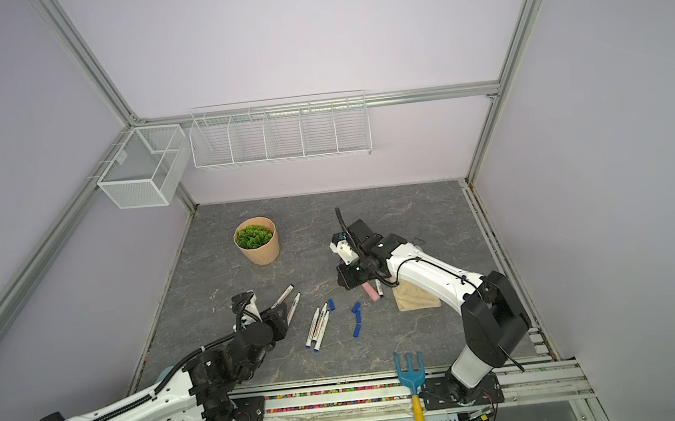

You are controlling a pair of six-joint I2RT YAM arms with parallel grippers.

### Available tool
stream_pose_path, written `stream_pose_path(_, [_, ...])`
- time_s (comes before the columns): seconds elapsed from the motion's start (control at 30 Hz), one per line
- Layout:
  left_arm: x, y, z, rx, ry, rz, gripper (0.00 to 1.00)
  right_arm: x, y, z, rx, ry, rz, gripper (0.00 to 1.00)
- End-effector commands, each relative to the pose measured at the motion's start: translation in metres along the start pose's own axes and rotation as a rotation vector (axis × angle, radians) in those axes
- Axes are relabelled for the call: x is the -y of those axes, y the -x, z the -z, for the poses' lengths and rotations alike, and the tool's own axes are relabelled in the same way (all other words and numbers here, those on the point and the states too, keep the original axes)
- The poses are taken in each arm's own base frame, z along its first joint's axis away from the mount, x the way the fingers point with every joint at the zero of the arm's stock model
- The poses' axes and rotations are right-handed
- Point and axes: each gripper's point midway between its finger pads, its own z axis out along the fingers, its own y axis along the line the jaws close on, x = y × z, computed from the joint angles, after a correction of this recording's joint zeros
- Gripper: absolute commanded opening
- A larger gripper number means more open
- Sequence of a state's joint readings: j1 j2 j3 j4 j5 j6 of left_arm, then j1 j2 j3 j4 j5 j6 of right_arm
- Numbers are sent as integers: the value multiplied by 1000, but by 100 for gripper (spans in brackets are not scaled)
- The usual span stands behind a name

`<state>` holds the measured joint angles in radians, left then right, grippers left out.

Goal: Insert the pens into the pen caps

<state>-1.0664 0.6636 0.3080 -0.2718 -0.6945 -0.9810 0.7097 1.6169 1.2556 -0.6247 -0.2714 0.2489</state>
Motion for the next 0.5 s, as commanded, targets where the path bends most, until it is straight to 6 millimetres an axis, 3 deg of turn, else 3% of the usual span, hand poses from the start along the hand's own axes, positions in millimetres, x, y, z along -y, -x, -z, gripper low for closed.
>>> stream_pose_path(0.0, [-58, 5, 6, 62, 162, 106, 52, -15, -6, -11, -48, 45, 50, 18])
stream_pose_path(0.27, [-80, 36, -7, -10, 138, 252, 65, -16, -9, -21, -81, 53, 31, 18])
stream_pose_path(0.47, [-82, 46, -54, -268, 286, 171, 66, -20, -9, -18, -93, 63, 37, 18])
